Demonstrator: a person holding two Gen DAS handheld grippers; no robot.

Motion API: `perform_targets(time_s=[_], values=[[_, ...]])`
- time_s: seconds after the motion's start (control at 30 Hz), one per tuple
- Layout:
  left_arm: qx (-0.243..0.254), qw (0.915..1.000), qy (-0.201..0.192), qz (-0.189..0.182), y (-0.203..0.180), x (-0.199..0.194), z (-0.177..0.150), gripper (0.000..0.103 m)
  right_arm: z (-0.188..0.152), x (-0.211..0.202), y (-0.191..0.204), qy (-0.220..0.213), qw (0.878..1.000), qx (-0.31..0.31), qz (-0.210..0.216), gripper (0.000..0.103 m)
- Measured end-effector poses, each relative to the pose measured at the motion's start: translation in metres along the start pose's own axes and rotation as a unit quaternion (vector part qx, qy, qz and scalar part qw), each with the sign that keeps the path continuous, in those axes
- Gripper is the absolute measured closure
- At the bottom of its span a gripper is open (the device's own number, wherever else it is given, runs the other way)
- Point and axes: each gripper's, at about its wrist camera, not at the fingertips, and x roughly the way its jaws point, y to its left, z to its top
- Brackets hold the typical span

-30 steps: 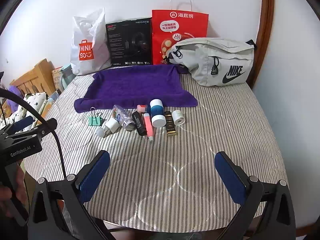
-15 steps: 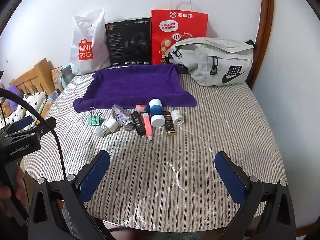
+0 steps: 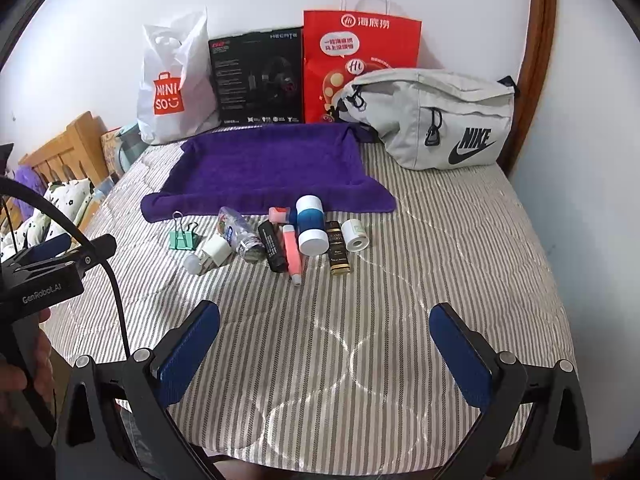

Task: Organize rigid objects
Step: 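Grasp the green binder clip with the left gripper while the right gripper grasps the white tape roll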

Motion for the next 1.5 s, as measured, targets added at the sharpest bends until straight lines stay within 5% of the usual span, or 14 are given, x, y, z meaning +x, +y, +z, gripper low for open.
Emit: perform_targets(time_s=[0.77, 1.07, 1.2, 1.27, 1.5], values=[[-0.019, 0.9964, 0.083, 0.006, 0.006, 0.141, 0.016, 0.001, 0.01, 0.114, -0.038, 0.083, 0.995, 0.033, 0.033, 0.001], [0.013, 0.9959, 0.084, 0.033, -0.008, 0.154, 0.013, 0.023, 0.021, 0.132, -0.053, 0.081, 0.995, 0.045, 0.041, 0.006], [0.026, 0.9967, 0.073, 0.024, -0.012, 0.149, 0.013, 0.051, 0.028, 0.146, -0.061, 0.077, 0.995, 0.047, 0.035, 0.012], [0.033, 0.9968, 0.071, 0.018, -0.014, 0.147, 0.013, 0.062, 0.032, 0.156, -0.065, 0.084, 0.995, 0.051, 0.035, 0.025], [0.039, 0.9969, 0.067, 0.015, -0.016, 0.147, 0.013, 0.063, 0.048, 0.18, -0.067, 0.078, 0.995, 0.046, 0.043, 0.034]])
